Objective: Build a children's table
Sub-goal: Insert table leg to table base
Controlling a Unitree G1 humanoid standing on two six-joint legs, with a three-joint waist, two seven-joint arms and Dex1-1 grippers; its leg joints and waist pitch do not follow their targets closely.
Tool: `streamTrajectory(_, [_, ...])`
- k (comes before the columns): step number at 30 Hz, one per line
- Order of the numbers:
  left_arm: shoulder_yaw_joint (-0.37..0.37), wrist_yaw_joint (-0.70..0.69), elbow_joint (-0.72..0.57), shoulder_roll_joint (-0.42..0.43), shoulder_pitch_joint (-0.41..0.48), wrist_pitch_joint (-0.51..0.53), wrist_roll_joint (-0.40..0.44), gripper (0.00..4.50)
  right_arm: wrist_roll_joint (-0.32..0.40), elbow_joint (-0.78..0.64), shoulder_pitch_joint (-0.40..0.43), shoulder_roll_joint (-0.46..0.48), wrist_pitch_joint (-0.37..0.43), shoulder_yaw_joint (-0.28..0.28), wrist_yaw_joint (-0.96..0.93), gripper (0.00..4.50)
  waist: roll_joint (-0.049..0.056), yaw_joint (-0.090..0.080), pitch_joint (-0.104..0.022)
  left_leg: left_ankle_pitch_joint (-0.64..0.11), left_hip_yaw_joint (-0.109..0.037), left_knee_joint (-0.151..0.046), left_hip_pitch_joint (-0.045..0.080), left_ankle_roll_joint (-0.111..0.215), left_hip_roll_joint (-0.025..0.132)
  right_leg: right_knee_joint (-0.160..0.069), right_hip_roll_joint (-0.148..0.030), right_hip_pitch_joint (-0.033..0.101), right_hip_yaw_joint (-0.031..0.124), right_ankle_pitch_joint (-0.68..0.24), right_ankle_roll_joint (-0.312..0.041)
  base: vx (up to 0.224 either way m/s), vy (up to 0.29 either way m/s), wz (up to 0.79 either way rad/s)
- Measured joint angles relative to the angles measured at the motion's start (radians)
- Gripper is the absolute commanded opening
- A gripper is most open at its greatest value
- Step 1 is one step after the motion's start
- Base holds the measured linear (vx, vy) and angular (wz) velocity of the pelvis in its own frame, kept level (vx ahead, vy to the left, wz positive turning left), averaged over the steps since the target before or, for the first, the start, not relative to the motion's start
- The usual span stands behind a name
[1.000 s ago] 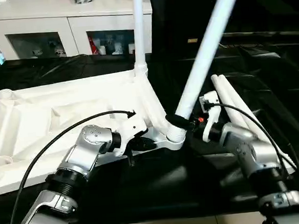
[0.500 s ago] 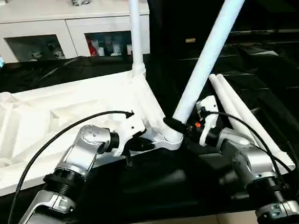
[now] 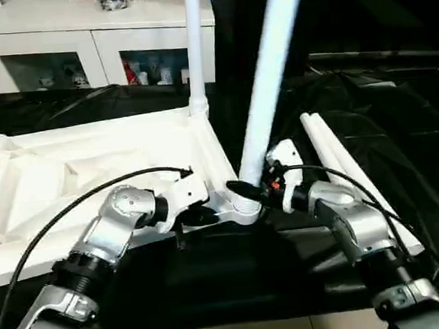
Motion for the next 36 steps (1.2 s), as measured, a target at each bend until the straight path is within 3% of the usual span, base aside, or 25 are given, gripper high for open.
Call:
streamTrajectory(11, [-0.006,-0.003,0.026,-0.022,-0.010,-0.004,0.000,0.00,0.013,0.003,0.023,-0.011,-0.019,-0.020,0.015,1.91,0.006,0.003,-0.001,-0.001,0.000,-0.003,0.007,-0.001,0.000,-0.006,0.000,0.009,-0.001,0.000,0.000,0.000,0.000,0.00])
streamTrajectory(14, [-0.007,-0.003,0.027,-0.023,-0.010,-0.005,0.000,0.00,0.054,0.006,0.046,0.011,-0.017,-0.064,-0.002,1.91,0.011,0.003,0.000,-0.002,0.000,-0.004,0.008,-0.001,0.000,-0.009,0.000,0.012,-0.001,0.000,0.001,0.000,0.000,0.00])
streamTrajectory(23, [-0.010,-0.006,0.047,-0.029,-0.016,-0.018,-0.002,0.00,0.118,-0.016,0.106,0.044,-0.004,-0.125,-0.046,1.91,0.041,0.002,-0.001,-0.001,-0.001,-0.005,0.008,-0.001,-0.001,-0.012,0.000,0.013,-0.002,0.000,0.001,0.000,0.000,0.00])
streamTrajectory(30, [-0.012,-0.016,0.054,-0.028,-0.019,-0.027,-0.002,0.00,0.113,-0.056,0.134,0.052,-0.010,-0.118,-0.074,1.91,0.056,0.001,-0.002,-0.001,-0.002,-0.007,0.008,-0.001,-0.001,-0.014,0.000,0.013,-0.003,-0.001,0.001,0.000,0.000,0.00])
streamTrajectory(36, [-0.021,-0.027,0.066,-0.018,-0.027,-0.037,0.000,0.00,0.072,-0.086,0.137,0.043,-0.021,-0.071,-0.092,1.91,0.059,0.001,-0.004,-0.001,-0.002,-0.013,0.008,-0.001,-0.002,-0.019,0.000,0.013,-0.003,-0.001,0.001,0.000,0.000,0.00])
